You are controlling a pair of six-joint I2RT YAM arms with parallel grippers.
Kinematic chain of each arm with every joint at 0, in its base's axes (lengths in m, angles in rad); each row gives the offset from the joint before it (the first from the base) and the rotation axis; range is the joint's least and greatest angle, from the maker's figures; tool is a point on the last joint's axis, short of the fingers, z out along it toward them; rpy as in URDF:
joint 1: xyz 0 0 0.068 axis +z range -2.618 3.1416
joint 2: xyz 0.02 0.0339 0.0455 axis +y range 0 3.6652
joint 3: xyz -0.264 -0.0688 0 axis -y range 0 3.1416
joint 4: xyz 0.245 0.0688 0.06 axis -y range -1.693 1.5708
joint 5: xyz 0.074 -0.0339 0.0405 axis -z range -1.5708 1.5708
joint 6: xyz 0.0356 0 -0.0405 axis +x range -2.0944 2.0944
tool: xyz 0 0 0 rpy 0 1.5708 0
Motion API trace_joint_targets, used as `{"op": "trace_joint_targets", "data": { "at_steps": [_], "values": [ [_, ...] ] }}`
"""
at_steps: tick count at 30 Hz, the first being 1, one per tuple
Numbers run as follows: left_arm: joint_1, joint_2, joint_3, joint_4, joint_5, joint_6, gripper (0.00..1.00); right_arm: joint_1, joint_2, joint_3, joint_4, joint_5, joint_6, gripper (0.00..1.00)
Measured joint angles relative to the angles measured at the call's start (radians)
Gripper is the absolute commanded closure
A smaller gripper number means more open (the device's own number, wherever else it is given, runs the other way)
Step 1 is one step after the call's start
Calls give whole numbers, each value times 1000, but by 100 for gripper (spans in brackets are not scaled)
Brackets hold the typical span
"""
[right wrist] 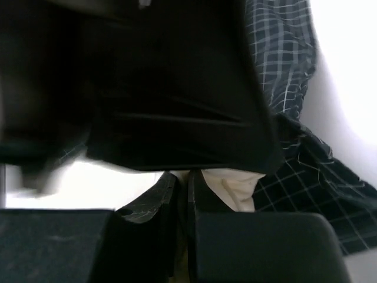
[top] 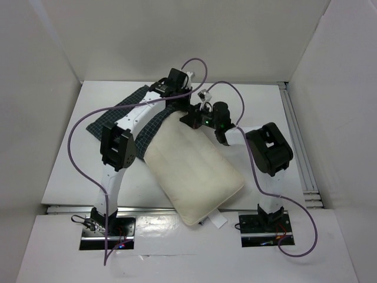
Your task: Put the pillow into the pillowcase
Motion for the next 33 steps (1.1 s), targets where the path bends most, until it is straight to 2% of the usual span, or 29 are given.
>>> {"op": "trace_joint_targets", "data": {
  "at_steps": [11,18,20,21,22,23,25,28,33],
  "values": [
    [-18,-73,-102,87,63,42,100,-74,186,-1,359,-115,367,100],
    [-65,-75,-107,124,-8,143,99,-97,266,54,399,-167,497,100],
    [-68,-75,-98,119,-4,167,92,-108,266,53,417,-178,507,100],
    [-70,-75,-96,117,1,178,65,-116,266,51,424,-182,511,100],
    [-72,-75,-96,118,6,186,20,-124,266,46,430,-185,516,100],
    [-75,-76,-104,129,10,202,0,-132,266,39,436,-191,522,100],
    [-79,-95,-138,142,59,181,0,-159,269,19,437,-164,534,100],
    [-155,-140,-223,66,83,152,0,-186,273,16,442,-135,546,100],
    [-269,-225,-254,-24,-62,114,0,-183,272,15,446,-115,543,100]
  ]
}}
